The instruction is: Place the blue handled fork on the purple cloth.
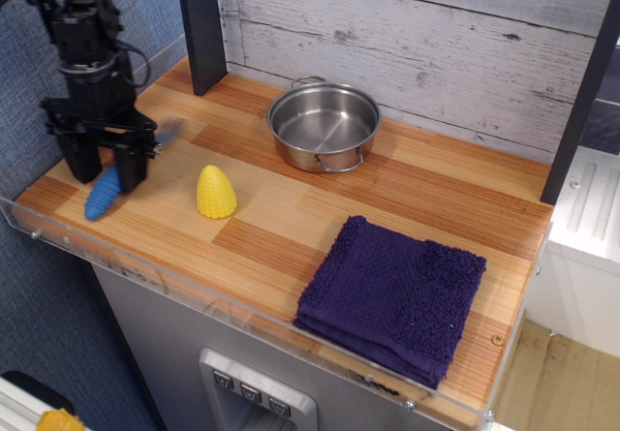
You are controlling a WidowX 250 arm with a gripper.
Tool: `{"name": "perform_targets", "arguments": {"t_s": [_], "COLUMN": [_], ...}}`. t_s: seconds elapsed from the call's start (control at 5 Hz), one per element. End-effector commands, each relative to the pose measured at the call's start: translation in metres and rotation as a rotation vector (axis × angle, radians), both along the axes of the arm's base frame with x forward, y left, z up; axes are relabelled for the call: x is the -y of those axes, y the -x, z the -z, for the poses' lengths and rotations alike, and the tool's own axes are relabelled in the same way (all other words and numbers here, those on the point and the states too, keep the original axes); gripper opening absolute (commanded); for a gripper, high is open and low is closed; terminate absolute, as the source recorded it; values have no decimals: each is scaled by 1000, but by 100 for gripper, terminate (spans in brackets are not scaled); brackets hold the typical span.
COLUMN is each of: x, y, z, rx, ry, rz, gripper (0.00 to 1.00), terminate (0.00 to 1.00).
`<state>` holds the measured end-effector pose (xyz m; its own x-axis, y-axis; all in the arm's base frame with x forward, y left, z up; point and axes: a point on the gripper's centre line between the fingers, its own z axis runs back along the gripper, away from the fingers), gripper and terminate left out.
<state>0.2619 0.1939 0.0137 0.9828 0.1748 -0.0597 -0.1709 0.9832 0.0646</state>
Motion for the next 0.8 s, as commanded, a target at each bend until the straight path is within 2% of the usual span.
{"name": "perform_targets", "arguments": {"t_s": [0.0, 0.2, 0.4, 0.6], "x": [10, 17, 29, 50], "y": [5, 9, 12, 12], "z": [-24, -45, -92, -129], "rx": [40, 70, 175, 262], "ry": [6, 17, -9, -41], "rz": [13, 11, -24, -29], "gripper": [0, 0, 0, 0], "terminate": [0, 0, 0, 0]}}
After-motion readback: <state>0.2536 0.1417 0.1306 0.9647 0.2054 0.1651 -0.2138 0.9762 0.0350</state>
